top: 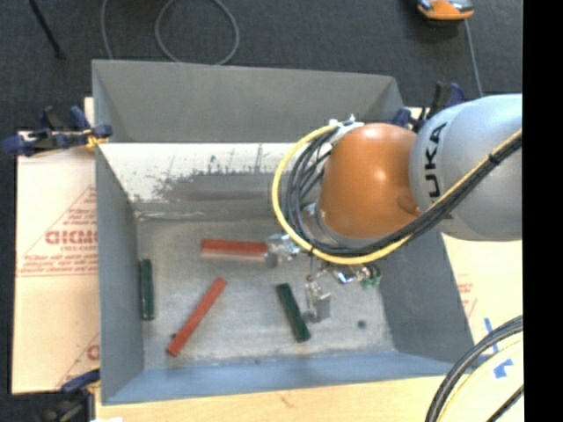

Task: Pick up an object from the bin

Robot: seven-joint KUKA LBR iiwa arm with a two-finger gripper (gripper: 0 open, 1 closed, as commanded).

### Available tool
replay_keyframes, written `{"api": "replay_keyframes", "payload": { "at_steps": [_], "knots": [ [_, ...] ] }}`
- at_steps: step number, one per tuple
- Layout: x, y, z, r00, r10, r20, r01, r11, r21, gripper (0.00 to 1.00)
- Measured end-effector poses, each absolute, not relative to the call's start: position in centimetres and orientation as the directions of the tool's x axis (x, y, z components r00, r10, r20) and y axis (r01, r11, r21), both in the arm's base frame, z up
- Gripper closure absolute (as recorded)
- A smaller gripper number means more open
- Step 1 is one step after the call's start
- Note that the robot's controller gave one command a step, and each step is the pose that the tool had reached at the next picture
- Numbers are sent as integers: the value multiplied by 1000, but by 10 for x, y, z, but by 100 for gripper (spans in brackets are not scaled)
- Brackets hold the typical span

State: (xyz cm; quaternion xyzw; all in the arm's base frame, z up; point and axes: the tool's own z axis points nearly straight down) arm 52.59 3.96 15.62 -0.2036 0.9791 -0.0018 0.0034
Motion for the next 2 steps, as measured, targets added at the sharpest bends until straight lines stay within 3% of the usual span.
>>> {"api": "replay_keyframes", "payload": {
  "at_steps": [1, 2],
  "knots": [
    [532, -2, 69, -672, -740, 2, -740, 672, 0, 0],
    [533, -1, 71, -673, -739, -2, -739, 673, -1, 100]
  ]
}}
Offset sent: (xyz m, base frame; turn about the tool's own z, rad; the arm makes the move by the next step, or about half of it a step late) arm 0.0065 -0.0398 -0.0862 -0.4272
